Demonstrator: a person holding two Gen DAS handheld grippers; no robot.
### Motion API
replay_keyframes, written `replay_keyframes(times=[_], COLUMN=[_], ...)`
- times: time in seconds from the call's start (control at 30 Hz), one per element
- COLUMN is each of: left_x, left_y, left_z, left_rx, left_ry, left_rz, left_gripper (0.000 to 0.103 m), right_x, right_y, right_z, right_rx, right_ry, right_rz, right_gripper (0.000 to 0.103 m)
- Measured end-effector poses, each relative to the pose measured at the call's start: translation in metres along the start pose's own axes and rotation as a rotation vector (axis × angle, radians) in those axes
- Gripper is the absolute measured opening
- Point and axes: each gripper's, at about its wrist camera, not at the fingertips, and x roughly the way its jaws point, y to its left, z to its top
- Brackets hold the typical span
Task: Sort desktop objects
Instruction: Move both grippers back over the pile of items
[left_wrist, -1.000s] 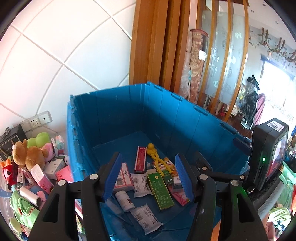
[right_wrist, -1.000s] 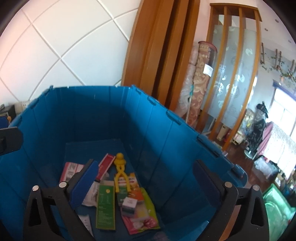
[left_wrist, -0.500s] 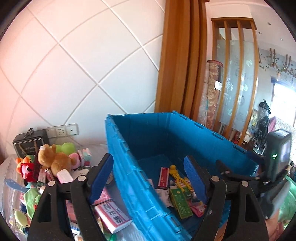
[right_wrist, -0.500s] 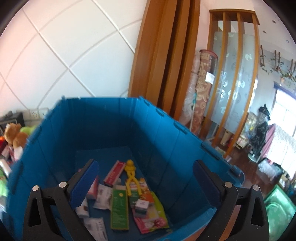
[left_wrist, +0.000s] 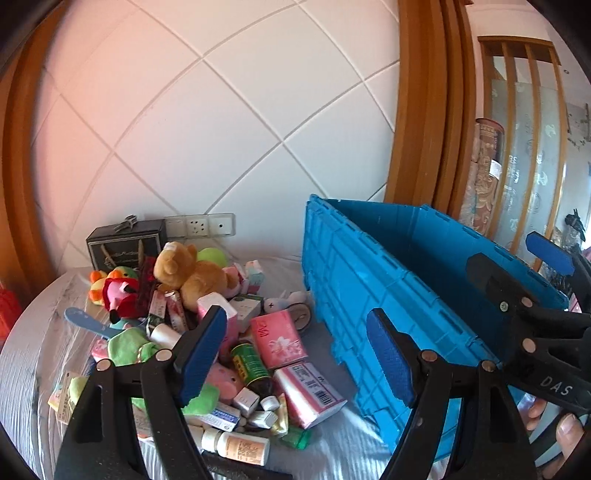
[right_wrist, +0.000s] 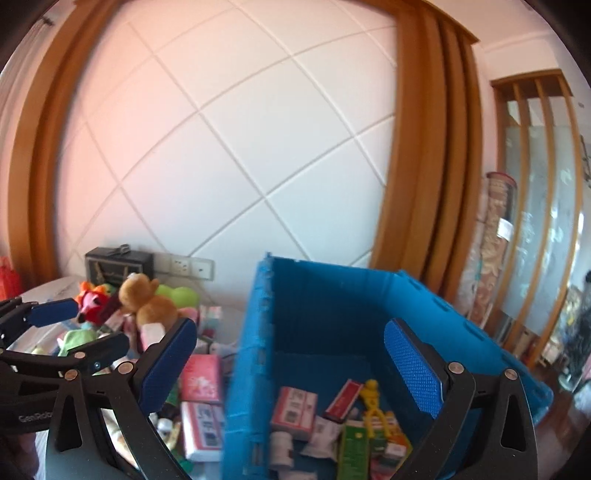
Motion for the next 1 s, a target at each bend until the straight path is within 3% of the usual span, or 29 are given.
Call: replay_keyframes(times=[0.23,0.5,0.77,1.0], left_x=[-0.006,-0.001,0.029,0.054], left_y=[0.062,0.112,0.149,0.169], left_z=[-0.031,-0.071,-0.128,-0.183], left_rx=[-0.077,-0.126,-0.160,-0.207], left_ry=[0.058,0.168,0.329,0.489], left_rz=[0.115,0.220,0.283,0.297], left_gripper=[0.078,0.078,0.078,0.078], right_x=[0.001,0.014,0.048,0.083], right_y=[0.062,0.106,0.147,0.170], right_z=[0.000,-0.024,-0.077,-0.146], right_rx=[-0.077,-0.091,-0.127,-0.195], right_ry=[0.000,0.080,0.254,0.447], right_rz=[0.111,0.255,0.378,0.404], right_gripper=[0.103,0.103,0.103,0.103])
